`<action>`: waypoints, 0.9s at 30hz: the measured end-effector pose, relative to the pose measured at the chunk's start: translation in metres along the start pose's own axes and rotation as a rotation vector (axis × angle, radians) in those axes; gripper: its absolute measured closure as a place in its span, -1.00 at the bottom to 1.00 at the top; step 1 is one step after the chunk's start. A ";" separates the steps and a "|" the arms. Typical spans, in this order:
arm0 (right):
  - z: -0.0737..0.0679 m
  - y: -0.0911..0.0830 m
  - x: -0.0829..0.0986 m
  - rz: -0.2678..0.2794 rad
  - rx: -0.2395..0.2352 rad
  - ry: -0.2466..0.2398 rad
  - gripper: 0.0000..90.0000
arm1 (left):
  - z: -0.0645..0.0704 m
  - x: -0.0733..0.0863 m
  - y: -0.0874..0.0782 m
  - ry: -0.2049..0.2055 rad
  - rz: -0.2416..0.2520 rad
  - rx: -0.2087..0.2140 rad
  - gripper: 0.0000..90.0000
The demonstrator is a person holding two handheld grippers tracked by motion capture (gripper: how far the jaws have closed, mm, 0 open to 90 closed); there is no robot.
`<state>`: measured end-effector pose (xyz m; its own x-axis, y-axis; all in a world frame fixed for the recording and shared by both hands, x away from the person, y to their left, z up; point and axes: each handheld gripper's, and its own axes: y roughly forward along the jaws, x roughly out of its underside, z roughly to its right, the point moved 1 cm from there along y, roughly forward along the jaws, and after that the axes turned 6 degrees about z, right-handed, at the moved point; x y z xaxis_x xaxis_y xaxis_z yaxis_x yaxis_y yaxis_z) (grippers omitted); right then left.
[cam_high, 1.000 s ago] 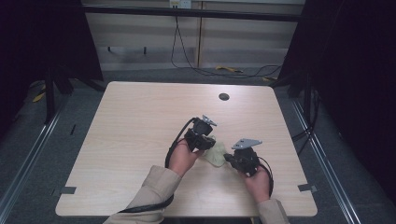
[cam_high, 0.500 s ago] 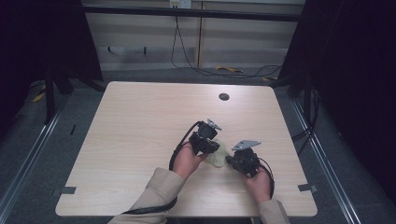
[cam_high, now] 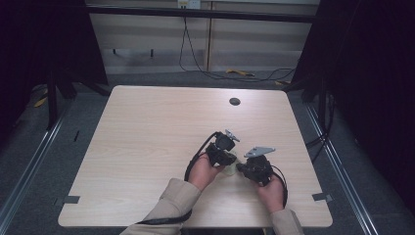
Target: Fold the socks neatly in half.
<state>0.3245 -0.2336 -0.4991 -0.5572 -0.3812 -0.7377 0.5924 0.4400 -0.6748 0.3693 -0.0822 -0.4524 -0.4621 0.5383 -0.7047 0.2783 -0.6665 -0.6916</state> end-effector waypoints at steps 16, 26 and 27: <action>-0.001 -0.001 0.001 0.003 -0.001 -0.003 1.00 | 0.000 0.002 0.012 -0.007 0.005 -0.004 0.92; 0.000 -0.002 0.002 0.003 -0.001 -0.003 1.00 | -0.005 -0.001 -0.008 -0.030 0.061 0.011 0.73; 0.000 -0.002 0.002 0.005 -0.002 -0.003 1.00 | -0.005 -0.001 -0.008 -0.031 0.066 0.008 0.72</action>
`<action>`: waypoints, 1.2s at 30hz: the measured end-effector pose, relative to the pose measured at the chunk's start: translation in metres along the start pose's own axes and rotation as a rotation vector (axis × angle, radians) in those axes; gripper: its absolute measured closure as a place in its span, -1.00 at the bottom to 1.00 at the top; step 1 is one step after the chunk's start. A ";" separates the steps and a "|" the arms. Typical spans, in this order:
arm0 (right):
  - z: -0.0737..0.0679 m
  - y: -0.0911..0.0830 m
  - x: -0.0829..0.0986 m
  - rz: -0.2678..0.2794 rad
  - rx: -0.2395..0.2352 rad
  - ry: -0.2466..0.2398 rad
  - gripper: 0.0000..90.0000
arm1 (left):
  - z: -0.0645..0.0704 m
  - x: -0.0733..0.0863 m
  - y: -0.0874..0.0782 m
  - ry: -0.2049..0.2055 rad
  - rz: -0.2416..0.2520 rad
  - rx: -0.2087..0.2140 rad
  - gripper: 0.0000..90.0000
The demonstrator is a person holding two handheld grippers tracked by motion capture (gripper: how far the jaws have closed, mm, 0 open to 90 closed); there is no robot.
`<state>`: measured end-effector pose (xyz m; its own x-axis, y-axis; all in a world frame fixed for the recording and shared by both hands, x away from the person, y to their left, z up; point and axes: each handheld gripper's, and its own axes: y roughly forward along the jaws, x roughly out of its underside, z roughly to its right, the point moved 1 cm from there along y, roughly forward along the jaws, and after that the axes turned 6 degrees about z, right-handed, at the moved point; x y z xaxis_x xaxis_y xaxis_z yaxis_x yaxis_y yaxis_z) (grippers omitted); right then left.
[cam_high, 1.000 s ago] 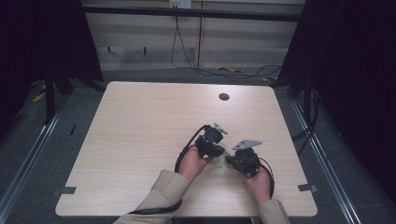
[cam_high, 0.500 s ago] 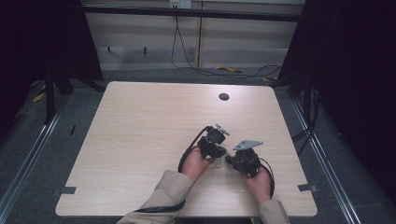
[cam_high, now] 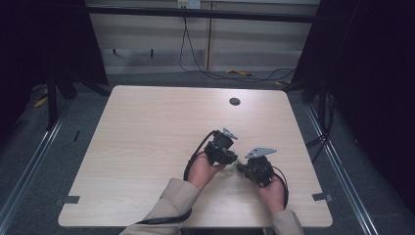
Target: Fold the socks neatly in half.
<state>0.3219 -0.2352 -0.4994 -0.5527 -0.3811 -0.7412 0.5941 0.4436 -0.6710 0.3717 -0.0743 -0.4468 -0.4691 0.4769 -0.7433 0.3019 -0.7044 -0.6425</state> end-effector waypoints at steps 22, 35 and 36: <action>0.000 -0.002 0.000 -0.011 0.025 -0.013 0.99 | -0.001 0.020 0.038 0.080 -0.110 -0.027 0.67; 0.014 -0.022 0.004 0.037 0.060 0.050 0.96 | 0.012 0.023 0.038 0.101 -0.102 -0.005 0.17; 0.014 -0.022 0.004 0.041 0.061 0.048 0.95 | 0.012 0.022 0.035 0.105 -0.106 -0.003 0.17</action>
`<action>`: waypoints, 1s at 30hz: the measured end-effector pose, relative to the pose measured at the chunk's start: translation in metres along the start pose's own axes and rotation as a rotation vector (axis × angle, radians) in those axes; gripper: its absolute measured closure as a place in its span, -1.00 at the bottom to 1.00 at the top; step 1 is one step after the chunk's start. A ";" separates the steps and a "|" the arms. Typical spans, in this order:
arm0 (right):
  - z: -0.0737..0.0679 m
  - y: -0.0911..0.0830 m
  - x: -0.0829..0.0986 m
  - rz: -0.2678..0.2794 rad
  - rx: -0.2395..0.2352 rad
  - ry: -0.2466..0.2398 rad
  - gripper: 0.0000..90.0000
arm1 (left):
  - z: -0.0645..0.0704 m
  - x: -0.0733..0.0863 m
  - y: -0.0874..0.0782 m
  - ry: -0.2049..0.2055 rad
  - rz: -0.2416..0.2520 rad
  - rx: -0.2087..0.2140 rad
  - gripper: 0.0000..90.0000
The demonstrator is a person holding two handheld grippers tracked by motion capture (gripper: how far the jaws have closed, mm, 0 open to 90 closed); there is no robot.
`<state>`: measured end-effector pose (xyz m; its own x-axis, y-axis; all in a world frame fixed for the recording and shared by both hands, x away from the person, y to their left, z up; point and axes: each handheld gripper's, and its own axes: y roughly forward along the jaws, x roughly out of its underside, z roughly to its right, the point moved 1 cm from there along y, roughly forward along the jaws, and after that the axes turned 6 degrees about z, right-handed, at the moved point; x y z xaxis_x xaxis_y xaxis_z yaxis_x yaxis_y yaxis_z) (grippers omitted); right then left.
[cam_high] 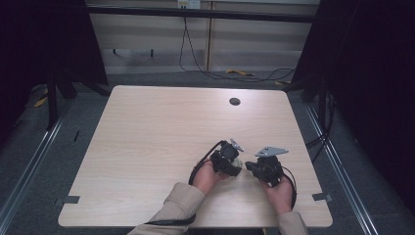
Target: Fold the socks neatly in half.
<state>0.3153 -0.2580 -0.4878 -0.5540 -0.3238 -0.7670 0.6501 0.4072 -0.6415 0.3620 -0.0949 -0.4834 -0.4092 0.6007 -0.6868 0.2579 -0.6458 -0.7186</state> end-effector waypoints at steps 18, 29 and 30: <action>0.000 0.001 -0.001 0.009 -0.014 0.012 0.92 | -0.014 0.016 -0.013 -0.018 0.007 -0.039 0.44; 0.003 0.000 -0.003 0.029 -0.023 0.044 0.52 | -0.013 0.017 -0.039 -0.031 0.082 -0.019 -0.09; 0.004 -0.001 -0.002 0.029 -0.020 0.061 0.43 | -0.018 0.019 -0.044 -0.058 0.099 -0.014 -0.15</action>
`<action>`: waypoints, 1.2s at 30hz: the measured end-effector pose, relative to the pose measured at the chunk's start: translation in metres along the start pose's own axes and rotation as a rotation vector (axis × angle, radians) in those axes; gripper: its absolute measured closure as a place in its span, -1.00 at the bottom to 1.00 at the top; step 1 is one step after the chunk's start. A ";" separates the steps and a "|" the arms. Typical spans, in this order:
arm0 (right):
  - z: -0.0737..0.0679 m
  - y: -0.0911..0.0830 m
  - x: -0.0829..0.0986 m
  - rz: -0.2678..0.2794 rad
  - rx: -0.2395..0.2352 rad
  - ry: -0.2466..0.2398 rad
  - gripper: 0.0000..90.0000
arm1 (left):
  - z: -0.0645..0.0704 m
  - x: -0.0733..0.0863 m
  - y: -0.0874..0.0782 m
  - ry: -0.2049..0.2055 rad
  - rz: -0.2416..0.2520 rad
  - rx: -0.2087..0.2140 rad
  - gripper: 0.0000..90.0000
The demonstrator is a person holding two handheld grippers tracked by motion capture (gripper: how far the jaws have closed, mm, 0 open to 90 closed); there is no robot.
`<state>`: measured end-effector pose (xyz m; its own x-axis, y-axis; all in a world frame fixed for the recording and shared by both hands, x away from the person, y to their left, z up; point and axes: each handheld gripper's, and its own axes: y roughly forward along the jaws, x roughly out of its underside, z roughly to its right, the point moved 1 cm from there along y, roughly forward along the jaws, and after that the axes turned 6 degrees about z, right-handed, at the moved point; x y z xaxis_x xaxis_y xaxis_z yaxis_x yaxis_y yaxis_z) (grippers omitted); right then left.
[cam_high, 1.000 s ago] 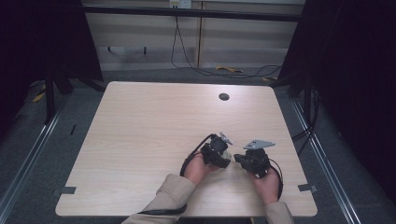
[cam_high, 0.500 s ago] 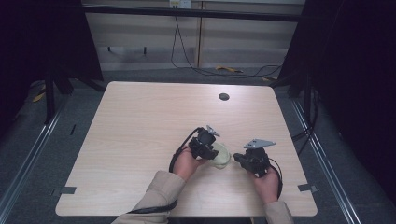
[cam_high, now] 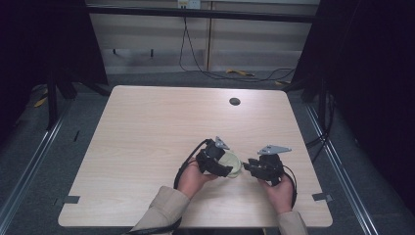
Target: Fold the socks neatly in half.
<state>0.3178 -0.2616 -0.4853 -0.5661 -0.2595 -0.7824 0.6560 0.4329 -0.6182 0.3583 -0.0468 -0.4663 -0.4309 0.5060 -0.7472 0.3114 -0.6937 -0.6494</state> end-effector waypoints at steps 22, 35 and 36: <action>0.008 -0.009 0.004 0.046 -0.007 0.022 -0.35 | -0.023 0.008 -0.025 -0.042 0.060 -0.007 -0.55; 0.012 -0.025 0.013 0.057 -0.014 0.036 -0.45 | -0.037 0.014 -0.038 -0.058 0.090 -0.013 -0.59; 0.012 -0.026 0.013 0.058 -0.013 0.035 -0.45 | -0.038 0.015 -0.039 -0.065 0.094 -0.013 -0.59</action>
<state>0.2993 -0.2867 -0.4807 -0.5447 -0.2037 -0.8135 0.6818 0.4573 -0.5710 0.3722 0.0075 -0.4571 -0.4529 0.4049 -0.7943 0.3635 -0.7297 -0.5792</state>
